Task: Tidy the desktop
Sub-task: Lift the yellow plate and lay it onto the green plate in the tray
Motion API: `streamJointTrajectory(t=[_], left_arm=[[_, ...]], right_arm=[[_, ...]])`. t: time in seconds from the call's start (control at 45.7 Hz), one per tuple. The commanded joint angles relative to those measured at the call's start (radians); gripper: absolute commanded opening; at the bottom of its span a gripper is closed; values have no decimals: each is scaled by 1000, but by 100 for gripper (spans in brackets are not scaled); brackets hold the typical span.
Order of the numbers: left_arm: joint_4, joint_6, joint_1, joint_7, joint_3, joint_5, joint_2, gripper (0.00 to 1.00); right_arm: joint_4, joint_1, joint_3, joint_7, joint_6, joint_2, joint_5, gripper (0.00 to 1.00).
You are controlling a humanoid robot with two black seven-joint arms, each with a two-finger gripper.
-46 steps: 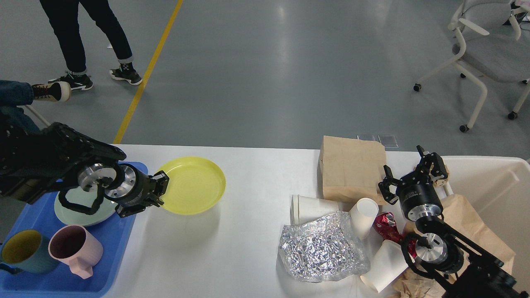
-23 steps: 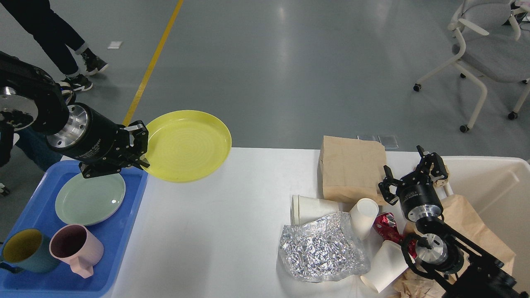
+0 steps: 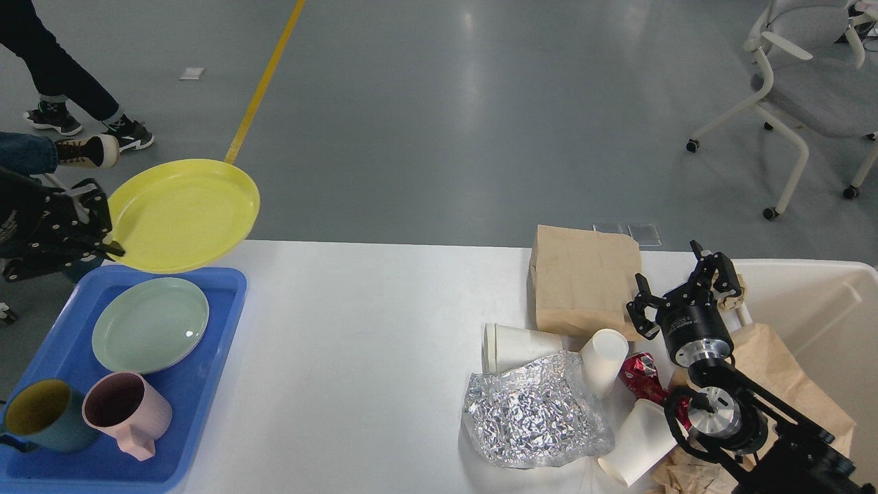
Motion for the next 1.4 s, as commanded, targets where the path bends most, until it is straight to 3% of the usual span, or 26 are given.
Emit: streamJointTrajectory(t=[0.0,0.197,0.285,0.394,0.504,0.679,0.854,1.139,1.248,1.379], left_arm=[[205,-14,155,34,-56,5,84,0],[474,15,528,171,-369,25,109,0],[543,72,658,207,-515,81,108,0],[581,193,786,211,-647,129,86,0],[587,284,832,211,-715,152,49,0],[606,307,839,211,-715,186,-1,0],[666,331,928,214,-712,203,-66,0],[667,351,962,211,-722,230,-77,1],[667,351,962,209,-732,230,-77,13],[667,353,962,203,-735,229,-77,46]], right_arm=[[0,0,0,0,-1,0,1,100],[0,0,0,0,1,0,-1,100],[0,0,0,0,1,0,-1,100],[-1,0,0,0,-1,0,-1,100],[-1,0,0,0,-1,0,-1,100],[-1,0,0,0,-1,0,-1,100],[-1,0,0,0,1,0,1,100],[-1,0,0,0,-1,0,-1,100],[-1,0,0,0,1,0,-1,100],[-1,0,0,0,-1,0,-1,100]])
